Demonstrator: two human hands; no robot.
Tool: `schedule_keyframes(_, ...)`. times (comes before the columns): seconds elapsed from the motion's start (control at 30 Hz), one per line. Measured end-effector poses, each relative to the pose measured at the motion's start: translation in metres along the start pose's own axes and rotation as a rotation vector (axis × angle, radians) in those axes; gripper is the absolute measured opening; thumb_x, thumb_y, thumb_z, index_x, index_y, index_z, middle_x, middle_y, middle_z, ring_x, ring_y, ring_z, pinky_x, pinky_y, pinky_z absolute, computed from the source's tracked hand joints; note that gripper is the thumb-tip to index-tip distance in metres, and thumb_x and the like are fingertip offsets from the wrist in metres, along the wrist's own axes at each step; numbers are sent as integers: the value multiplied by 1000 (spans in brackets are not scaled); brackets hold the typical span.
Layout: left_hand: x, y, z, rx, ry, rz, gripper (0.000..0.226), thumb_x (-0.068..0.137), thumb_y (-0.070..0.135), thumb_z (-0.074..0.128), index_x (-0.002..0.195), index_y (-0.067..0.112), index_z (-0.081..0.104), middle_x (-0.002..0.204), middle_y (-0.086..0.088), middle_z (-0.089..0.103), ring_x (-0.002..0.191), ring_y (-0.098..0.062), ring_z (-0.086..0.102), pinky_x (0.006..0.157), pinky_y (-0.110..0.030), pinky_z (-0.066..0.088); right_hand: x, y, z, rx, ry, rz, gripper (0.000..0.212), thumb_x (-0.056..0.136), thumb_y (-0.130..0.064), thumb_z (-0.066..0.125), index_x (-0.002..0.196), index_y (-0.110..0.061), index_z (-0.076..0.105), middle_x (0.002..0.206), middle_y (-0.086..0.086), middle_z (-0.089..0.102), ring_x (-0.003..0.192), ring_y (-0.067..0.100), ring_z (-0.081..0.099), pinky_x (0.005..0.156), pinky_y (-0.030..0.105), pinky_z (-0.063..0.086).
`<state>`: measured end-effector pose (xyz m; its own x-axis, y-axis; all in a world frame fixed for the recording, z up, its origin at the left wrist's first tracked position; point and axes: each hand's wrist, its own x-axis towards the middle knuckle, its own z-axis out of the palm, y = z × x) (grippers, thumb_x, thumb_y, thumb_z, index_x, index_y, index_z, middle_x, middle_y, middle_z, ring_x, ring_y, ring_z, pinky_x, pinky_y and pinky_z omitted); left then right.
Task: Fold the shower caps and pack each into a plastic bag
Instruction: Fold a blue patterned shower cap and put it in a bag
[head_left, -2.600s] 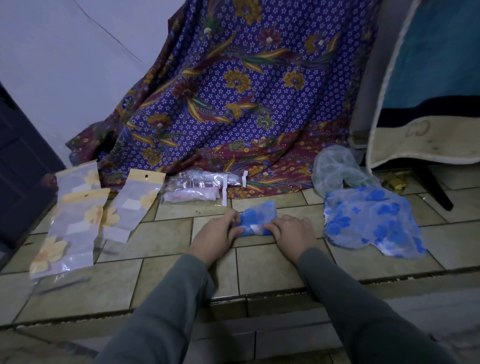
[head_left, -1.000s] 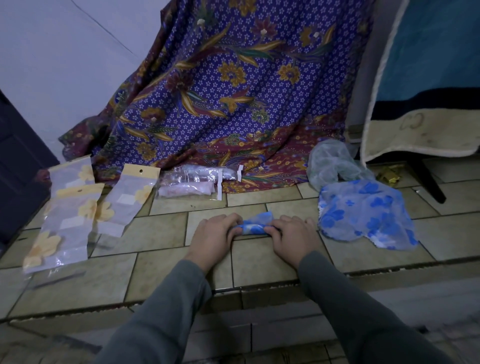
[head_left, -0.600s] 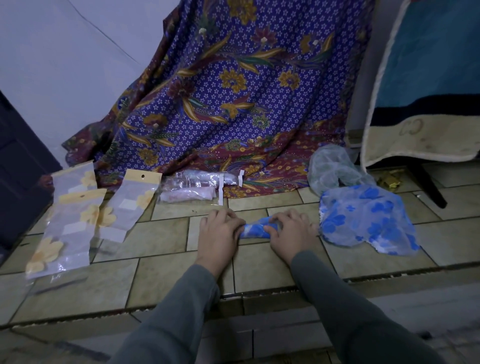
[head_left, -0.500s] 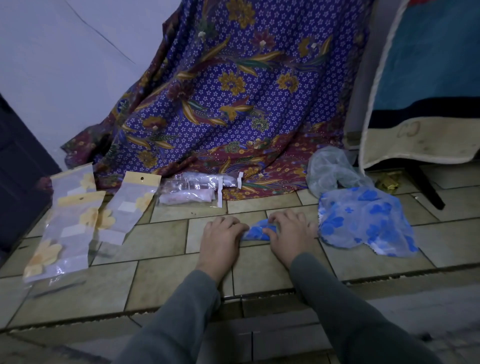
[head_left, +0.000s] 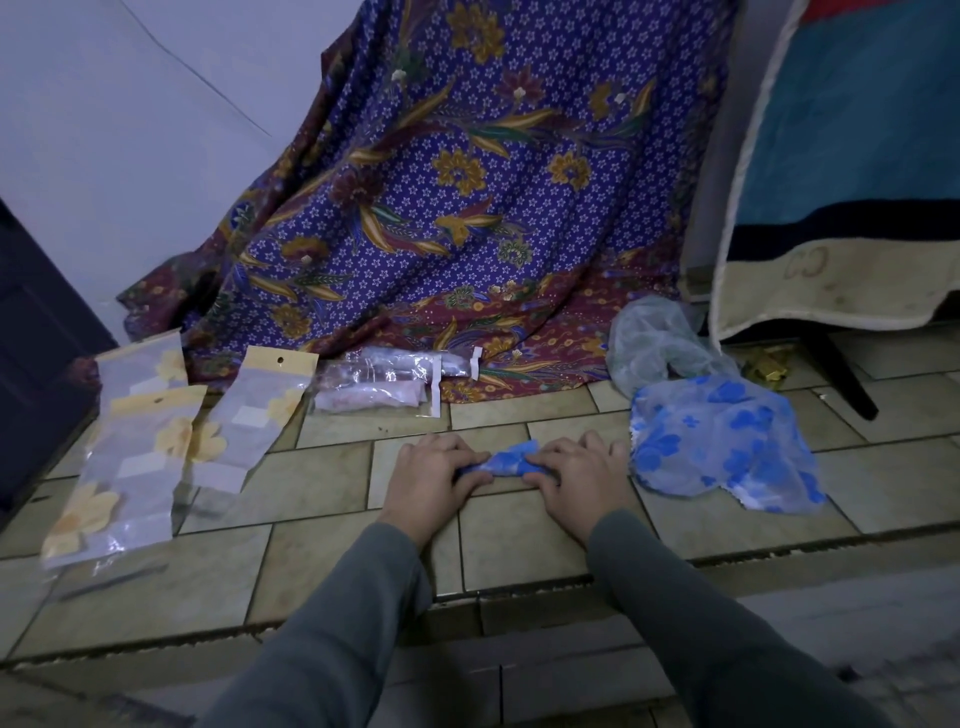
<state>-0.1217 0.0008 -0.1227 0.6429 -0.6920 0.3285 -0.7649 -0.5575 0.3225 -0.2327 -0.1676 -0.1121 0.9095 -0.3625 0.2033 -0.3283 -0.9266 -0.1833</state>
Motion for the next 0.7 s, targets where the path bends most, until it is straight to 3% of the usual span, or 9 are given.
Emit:
schedule_keyframes(0.13, -7, 0, 2, 1, 44, 34, 43, 85, 60, 41, 102, 35, 72, 84, 13, 63, 82, -14, 55, 70, -32, 34, -3, -1, 2, 5, 56, -32, 30, 93, -47, 46, 109, -36, 69, 105, -15, 65, 95, 17, 44, 71, 34, 13)
schedule_keyframes(0.23, -10, 4, 1, 17, 36, 32, 42, 87, 56, 37, 97, 35, 72, 83, 11, 64, 80, -17, 57, 69, -32, 30, -3, -3, -2, 14, 27, -6, 28, 95, -40, 45, 103, -32, 70, 101, -12, 65, 95, 17, 45, 75, 35, 16)
schedule_keyframes(0.37, -1, 9, -6, 11, -67, -71, 26, 93, 44, 49, 105, 33, 69, 99, 11, 66, 95, -14, 58, 75, -30, 28, 7, -9, -7, 77, -34, 73, 28, 96, -40, 44, 103, -31, 69, 106, -10, 65, 101, 16, 47, 83, 36, 23)
schedule_keyframes(0.47, 2, 13, -10, -25, -34, -84, 23, 90, 38, 56, 112, 32, 60, 93, 6, 70, 90, -17, 62, 79, -31, 34, 9, -10, -1, 87, -54, 76, 25, 97, -38, 42, 110, -33, 63, 108, -7, 63, 105, 17, 46, 83, 37, 26)
schedule_keyframes(0.53, 0, 14, -9, -5, -6, -55, 17, 90, 37, 57, 105, 31, 59, 87, 7, 70, 86, -17, 63, 78, -32, 36, 10, -11, 3, 114, -29, 74, 18, 96, -35, 44, 107, -35, 59, 106, -7, 62, 103, 18, 46, 79, 36, 26)
schedule_keyframes(0.7, 3, 9, -5, 24, 34, -67, 13, 88, 39, 59, 95, 34, 68, 101, 15, 62, 96, -12, 56, 78, -33, 33, 13, -10, 8, 162, 39, 77, 12, 92, -37, 52, 102, -35, 59, 107, -9, 53, 104, 17, 41, 77, 33, 24)
